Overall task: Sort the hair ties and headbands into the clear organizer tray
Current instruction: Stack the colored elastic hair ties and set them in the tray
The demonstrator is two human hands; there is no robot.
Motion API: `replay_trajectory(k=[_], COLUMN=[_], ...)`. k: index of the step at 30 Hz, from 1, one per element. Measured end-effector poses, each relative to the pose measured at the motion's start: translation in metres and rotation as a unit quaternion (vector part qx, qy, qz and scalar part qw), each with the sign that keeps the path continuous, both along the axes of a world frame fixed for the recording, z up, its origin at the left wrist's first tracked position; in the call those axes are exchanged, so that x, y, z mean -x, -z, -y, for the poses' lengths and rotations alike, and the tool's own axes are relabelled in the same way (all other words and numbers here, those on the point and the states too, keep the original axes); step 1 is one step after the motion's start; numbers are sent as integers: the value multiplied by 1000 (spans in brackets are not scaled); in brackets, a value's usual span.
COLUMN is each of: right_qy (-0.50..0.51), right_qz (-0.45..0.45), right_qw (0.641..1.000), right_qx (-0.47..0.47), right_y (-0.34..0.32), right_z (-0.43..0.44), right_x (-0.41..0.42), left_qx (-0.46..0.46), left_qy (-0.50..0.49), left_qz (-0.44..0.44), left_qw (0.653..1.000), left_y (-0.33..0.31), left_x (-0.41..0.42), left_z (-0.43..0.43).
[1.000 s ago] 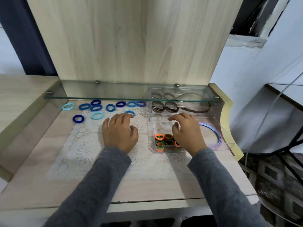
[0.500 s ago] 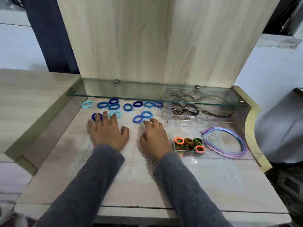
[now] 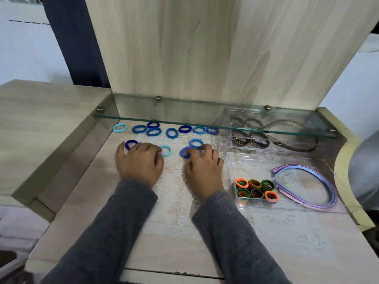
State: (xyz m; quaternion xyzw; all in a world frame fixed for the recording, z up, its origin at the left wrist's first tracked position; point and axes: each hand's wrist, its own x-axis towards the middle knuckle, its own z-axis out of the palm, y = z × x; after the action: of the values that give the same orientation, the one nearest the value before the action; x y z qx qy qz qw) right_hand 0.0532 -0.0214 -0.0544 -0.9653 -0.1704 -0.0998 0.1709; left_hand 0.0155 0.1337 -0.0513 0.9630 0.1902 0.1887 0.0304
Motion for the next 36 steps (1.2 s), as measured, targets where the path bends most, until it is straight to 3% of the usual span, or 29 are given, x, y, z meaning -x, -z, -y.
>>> replay_trajectory(k=[9, 13, 18, 21, 36], right_qy=[-9, -41, -112, -126, -107], right_qz=[6, 53, 77, 91, 122], right_qw=[997, 991, 985, 984, 985], right_qx=[-78, -118, -109, -91, -53], right_y=[2, 1, 1, 3, 6], right_z=[8, 3, -9, -13, -17], right_x=[-3, -4, -2, -2, -6], left_qx=[-15, 18, 63, 65, 90], left_qy=[160, 46, -110, -130, -124], left_qz=[145, 170, 98, 69, 131], left_qw=[976, 984, 987, 987, 979], left_y=[19, 14, 13, 12, 19], left_x=[11, 7, 2, -2, -5], left_z=[-8, -12, -26, -30, -35])
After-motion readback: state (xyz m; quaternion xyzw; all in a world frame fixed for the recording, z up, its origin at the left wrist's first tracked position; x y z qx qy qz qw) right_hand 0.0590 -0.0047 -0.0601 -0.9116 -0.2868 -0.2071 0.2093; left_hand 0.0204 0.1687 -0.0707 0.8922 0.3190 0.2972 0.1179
